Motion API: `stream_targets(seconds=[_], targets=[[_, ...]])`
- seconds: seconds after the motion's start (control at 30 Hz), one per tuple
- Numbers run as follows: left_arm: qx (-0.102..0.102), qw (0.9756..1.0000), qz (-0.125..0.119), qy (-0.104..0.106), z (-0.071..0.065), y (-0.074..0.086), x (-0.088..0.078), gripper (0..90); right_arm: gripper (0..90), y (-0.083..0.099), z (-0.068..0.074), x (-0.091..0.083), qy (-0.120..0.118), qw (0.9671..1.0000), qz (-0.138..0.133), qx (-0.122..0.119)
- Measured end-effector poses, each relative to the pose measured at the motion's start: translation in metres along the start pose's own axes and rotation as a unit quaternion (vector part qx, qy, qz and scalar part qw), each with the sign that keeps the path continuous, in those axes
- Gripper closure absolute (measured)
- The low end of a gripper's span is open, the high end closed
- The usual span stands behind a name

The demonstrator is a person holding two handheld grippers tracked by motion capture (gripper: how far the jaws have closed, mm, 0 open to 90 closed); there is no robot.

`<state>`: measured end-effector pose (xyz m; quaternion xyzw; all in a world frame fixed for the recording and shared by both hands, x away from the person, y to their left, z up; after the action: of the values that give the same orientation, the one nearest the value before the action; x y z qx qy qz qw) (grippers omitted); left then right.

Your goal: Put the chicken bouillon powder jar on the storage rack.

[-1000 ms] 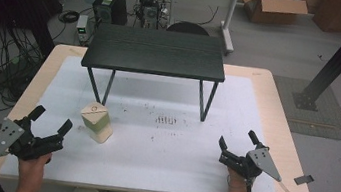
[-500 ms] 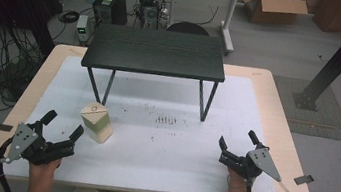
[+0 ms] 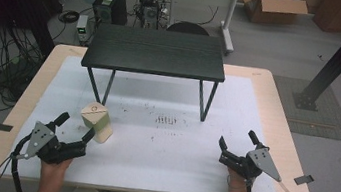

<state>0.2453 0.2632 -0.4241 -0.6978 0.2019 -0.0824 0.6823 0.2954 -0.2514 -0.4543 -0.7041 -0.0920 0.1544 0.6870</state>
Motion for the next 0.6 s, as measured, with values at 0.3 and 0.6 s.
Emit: stream_targets(seconds=[0.3, 0.6], targets=[[0.011, 0.9993, 0.034, -0.005, -0.003, 0.006, 0.017, 0.2, 0.0, 0.000, 0.000, 0.000, 0.000, 1.0000, 0.000, 0.000], [0.024, 0.9977, 0.064, -0.002, -0.006, 0.008, 0.033, 0.5, 0.0, 0.000, 0.000, 0.000, 0.000, 1.0000, -0.001, 0.000]])
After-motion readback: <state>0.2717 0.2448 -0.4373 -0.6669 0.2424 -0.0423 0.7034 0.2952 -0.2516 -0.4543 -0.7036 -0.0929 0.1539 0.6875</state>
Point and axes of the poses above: each handheld gripper's, and its own axes: x roughly forward along the jaws, y roughly out of its underside, z roughly to its left, the point moved 1 cm from there along x, roughly forward along the jaws, and after that the axes turned 6 degrees about z, right-handed, at the moved point
